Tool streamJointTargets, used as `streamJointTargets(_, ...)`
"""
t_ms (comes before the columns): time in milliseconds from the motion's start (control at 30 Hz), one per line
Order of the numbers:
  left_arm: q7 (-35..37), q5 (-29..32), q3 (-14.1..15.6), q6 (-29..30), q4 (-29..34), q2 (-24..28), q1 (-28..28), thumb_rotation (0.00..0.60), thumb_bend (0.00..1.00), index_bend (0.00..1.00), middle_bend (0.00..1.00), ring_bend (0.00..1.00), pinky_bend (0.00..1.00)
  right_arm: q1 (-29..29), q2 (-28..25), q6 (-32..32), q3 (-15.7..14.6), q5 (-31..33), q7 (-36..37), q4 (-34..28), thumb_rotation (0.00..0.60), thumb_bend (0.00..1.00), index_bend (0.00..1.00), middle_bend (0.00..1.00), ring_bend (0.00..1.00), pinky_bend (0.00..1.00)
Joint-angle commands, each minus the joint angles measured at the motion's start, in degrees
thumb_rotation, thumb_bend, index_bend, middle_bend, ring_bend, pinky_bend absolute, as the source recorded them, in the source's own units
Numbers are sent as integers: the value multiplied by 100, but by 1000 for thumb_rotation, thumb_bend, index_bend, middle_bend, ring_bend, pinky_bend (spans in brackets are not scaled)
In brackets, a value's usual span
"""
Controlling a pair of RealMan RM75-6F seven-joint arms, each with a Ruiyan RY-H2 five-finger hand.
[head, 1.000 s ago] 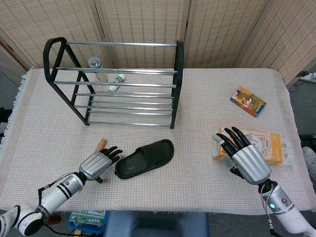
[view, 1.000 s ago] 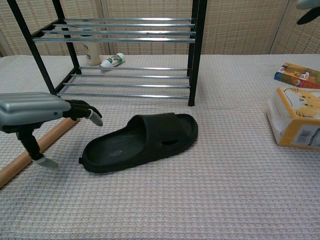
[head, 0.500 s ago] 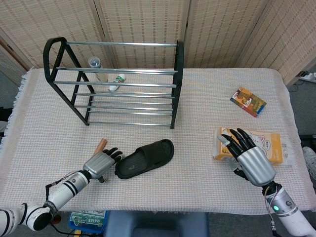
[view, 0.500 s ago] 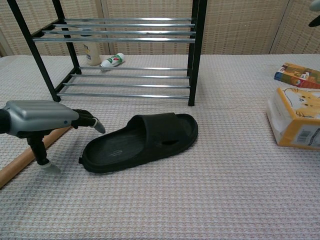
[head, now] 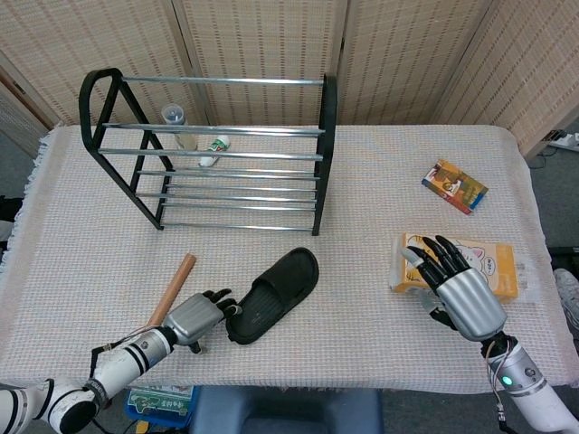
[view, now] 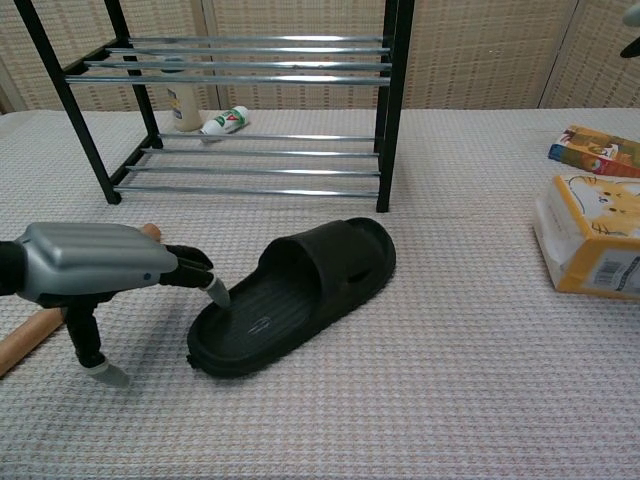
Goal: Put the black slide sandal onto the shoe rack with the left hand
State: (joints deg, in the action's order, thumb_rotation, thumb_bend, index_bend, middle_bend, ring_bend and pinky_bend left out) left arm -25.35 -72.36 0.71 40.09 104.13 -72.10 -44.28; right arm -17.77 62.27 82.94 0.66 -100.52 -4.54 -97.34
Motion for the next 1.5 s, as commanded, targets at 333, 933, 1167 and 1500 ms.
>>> streamJointTargets(333,536,-1234,101,497,335,158,28,600,171,193,188,5,246,93,-25,84,51,78,115,102,600,545,0,140,88,58)
streamJointTargets(933,1828,-1969,-628,725,-284,-203,-670,600,171,201,188,10,247,136,-88,120,127,106,189,134,600,545,0,140,88,59)
streamJointTargets(1167,1448,-944,-910,-295,-696,-736,-1282,600,171,212,188,10,246,127,-65,22,142,201,245,209,600,545,0,140,88,59)
streamJointTargets(1500,743,244,-1085,-805,-985,-1161,-1942,600,171,207,188,10,243,90,-30,-106,150,262,303,258,600,545,0,140,87,59)
